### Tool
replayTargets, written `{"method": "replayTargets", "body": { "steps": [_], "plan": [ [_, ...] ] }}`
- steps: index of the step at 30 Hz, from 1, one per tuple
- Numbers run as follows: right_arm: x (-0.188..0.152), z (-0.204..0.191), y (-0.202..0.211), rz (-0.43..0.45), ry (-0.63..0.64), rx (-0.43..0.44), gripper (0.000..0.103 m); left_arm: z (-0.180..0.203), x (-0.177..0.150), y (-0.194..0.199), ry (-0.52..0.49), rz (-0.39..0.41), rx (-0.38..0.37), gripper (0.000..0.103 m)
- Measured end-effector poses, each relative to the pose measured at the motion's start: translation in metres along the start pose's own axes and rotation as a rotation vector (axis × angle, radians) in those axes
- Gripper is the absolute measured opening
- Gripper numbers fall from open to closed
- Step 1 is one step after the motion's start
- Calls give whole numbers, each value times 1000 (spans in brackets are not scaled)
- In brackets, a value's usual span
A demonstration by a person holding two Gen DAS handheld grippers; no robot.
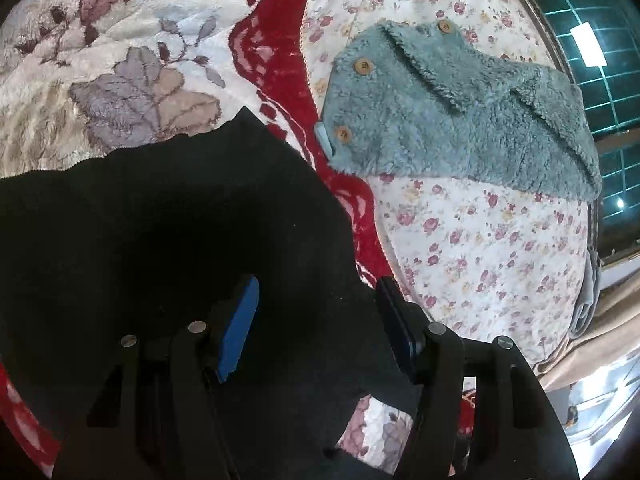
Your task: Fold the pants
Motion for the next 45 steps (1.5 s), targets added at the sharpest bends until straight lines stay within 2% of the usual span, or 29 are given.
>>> {"method": "replayTargets", "body": {
  "steps": [3, 7, 12, 17, 20, 23, 25, 27, 30, 33, 36, 41, 45],
  "plan": [
    [-2, -20, 21, 52, 91, -34, 4, -4, 4, 4, 10, 27, 16, 60],
    [-4, -25, 74, 147, 62, -26, 4, -15, 5, 7, 43, 20, 39, 60],
    [-27, -13, 131, 141, 27, 3, 4, -27, 12, 21, 55, 56, 77, 60],
    [-37, 16, 126, 65, -16, -87, 4, -38, 17, 31, 62, 76, 123, 60],
    [-30, 25, 126, 85, 12, -129, 4, -39, 29, 37, 57, 105, 134, 60],
    [-29, 24, 124, 82, 23, -128, 4, -35, 54, 34, 62, 137, 114, 60],
    [-32, 25, 121, 67, 31, -131, 4, -24, 81, 15, -1, 87, 108, 60],
    [-33, 28, 118, 48, 28, -138, 4, -12, 102, -13, -89, -16, 107, 60],
    [-36, 40, 108, 6, -28, -156, 4, 3, 124, -55, -284, -144, 126, 60],
    [-35, 50, 102, -8, -90, -150, 4, 3, 130, -89, -467, -222, 179, 60],
    [-33, 47, 101, -13, -78, -158, 5, -13, 123, -112, -519, -292, 201, 60],
    [-33, 45, 98, -12, -80, -165, 9, -11, 114, -126, -471, -310, 60, 60],
    [-34, 43, 97, -9, -76, -169, 11, -2, 103, -140, -539, -348, 65, 60]
  ]
}}
Point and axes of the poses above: each gripper's, at about its wrist camera, not at the fingertips, and y roughly against the way its jaws point, z to its right, x to its top, the point moved 3 cm from there along -y, roughly the way its jaws point, and after that the axes turned 14 degrees about z, right-handed, at the moved point
